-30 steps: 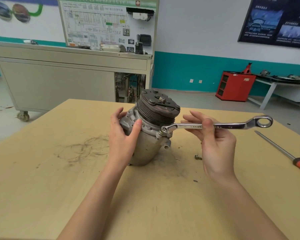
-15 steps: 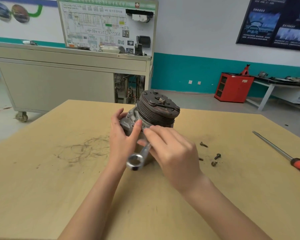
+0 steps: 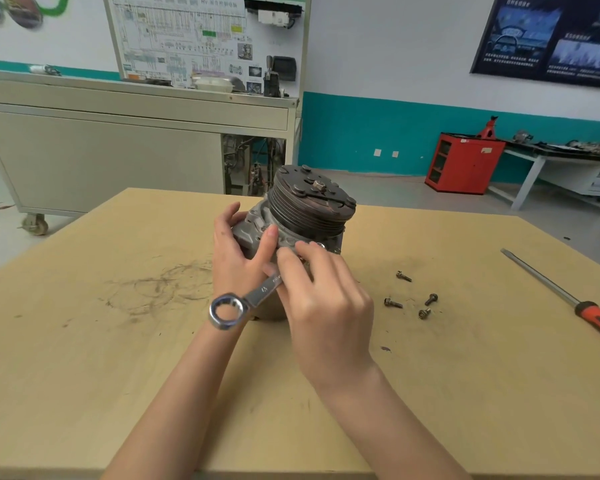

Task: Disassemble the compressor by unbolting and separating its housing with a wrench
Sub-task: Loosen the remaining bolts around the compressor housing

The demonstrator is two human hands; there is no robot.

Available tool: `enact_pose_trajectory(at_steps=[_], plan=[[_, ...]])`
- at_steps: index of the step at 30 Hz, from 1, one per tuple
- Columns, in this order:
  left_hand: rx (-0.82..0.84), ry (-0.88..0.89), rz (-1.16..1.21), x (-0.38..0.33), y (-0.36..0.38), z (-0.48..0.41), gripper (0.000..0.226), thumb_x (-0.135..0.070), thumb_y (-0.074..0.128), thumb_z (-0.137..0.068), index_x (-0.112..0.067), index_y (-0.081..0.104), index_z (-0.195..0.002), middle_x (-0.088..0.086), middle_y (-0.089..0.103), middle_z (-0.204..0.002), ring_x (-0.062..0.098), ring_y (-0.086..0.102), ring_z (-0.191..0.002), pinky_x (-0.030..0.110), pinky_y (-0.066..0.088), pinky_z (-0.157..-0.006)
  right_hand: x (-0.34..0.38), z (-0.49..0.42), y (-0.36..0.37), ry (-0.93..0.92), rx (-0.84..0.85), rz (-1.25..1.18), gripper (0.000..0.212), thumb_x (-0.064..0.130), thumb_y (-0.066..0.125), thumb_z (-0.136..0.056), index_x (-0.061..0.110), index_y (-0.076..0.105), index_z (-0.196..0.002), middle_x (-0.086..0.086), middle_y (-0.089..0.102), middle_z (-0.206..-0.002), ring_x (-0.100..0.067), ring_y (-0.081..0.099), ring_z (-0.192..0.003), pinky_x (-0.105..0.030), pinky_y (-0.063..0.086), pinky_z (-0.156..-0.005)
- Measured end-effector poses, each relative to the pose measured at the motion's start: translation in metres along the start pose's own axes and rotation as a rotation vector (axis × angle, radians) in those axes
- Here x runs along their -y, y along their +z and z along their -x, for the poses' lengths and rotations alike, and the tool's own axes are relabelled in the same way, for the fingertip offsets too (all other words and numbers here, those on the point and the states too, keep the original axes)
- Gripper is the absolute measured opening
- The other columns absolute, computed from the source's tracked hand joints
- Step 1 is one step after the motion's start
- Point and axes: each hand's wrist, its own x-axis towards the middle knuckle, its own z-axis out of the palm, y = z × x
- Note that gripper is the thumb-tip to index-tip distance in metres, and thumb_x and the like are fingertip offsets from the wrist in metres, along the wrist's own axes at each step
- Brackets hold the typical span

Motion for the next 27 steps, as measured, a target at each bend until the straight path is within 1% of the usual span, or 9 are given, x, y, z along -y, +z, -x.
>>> enact_pose_trajectory(at_steps=[3,6,10,14,16,19,21,24,27], plan=[[-0.004,-0.012,0.036,0.001,0.002,-0.002,0.072,-0.049,0.06,-0.07,-0.019,0.04,-0.133,-0.022,0.044,-0.107,-0.008,0.049,-0.095,-0.003,0.035,-0.074,0.007,-0.006,0.002,0.087,0.046,0.026,0.008,0.016,0.078,-0.079,0.015,0.076,-0.086,-0.002,0.068,-0.077,-0.019,0.065,-0.067,-0.026,0.048,-0.053],[0.038,0.01,0.046,0.005,0.0,-0.001,0.062,-0.024,0.067,-0.083,-0.01,0.036,-0.135,-0.019,0.042,-0.111,-0.018,0.05,-0.096,-0.002,0.036,-0.078,0.011,-0.015,0.002,0.164,0.126,0.032,0.009,0.015,0.079,-0.076,0.017,0.075,-0.083,0.0,0.064,-0.072,-0.019,0.059,-0.064,-0.026,0.042,-0.047],[0.051,0.008,0.055,0.003,-0.003,-0.001,0.058,-0.039,0.058,-0.075,-0.025,0.036,-0.127,-0.022,0.045,-0.111,-0.018,0.049,-0.098,0.002,0.038,-0.082,0.018,-0.024,0.007,0.271,0.173,-0.012,0.012,0.01,0.081,-0.072,0.017,0.072,-0.075,-0.002,0.06,-0.072,-0.021,0.056,-0.066,-0.023,0.037,-0.044],[0.014,-0.011,0.049,0.003,0.001,-0.001,0.058,-0.036,0.06,-0.077,-0.024,0.037,-0.128,-0.021,0.044,-0.111,-0.015,0.049,-0.097,-0.002,0.035,-0.08,0.018,-0.008,0.012,0.186,0.11,0.016,0.007,0.012,0.077,-0.079,0.017,0.075,-0.084,-0.001,0.062,-0.074,-0.02,0.057,-0.067,-0.025,0.044,-0.049],[-0.004,-0.009,0.017,0.004,0.001,-0.002,0.06,-0.04,0.059,-0.075,-0.024,0.04,-0.129,-0.016,0.048,-0.11,-0.006,0.051,-0.098,-0.001,0.035,-0.081,0.003,0.004,0.01,0.113,0.028,-0.073,0.008,0.015,0.075,-0.082,0.013,0.076,-0.09,-0.003,0.068,-0.08,-0.021,0.063,-0.071,-0.027,0.052,-0.057],[0.027,0.015,-0.022,0.006,-0.003,0.0,0.055,-0.046,0.058,-0.08,-0.029,0.04,-0.129,-0.02,0.047,-0.113,-0.014,0.048,-0.104,-0.002,0.031,-0.085,-0.028,0.016,0.005,0.007,-0.053,-0.301,0.017,0.013,0.064,-0.089,-0.001,0.074,-0.092,-0.011,0.072,-0.09,-0.023,0.07,-0.084,-0.032,0.057,-0.075],[0.033,0.006,-0.024,0.007,-0.004,0.002,0.058,-0.048,0.056,-0.081,-0.027,0.04,-0.132,-0.026,0.043,-0.113,-0.025,0.043,-0.102,-0.005,0.029,-0.081,-0.05,0.024,0.001,0.086,-0.028,-0.572,0.019,0.007,0.058,-0.091,-0.005,0.071,-0.097,-0.012,0.071,-0.099,-0.019,0.069,-0.094,-0.03,0.055,-0.083],[0.037,-0.028,-0.015,0.004,-0.004,0.002,0.061,-0.051,0.056,-0.08,-0.028,0.038,-0.135,-0.028,0.042,-0.112,-0.023,0.044,-0.103,-0.005,0.032,-0.08,-0.071,0.032,-0.004,0.449,0.179,-1.041,0.023,0.007,0.05,-0.094,0.006,0.067,-0.11,-0.007,0.068,-0.114,-0.015,0.062,-0.111,-0.027,0.049,-0.094],[0.038,-0.039,-0.015,0.003,-0.004,0.002,0.061,-0.051,0.055,-0.08,-0.029,0.038,-0.134,-0.028,0.042,-0.113,-0.018,0.045,-0.104,-0.005,0.032,-0.08,-0.08,0.032,0.002,0.869,0.247,-1.511,0.026,0.003,0.041,-0.095,0.012,0.062,-0.107,-0.01,0.068,-0.116,-0.026,0.061,-0.113,-0.03,0.051,-0.09]])
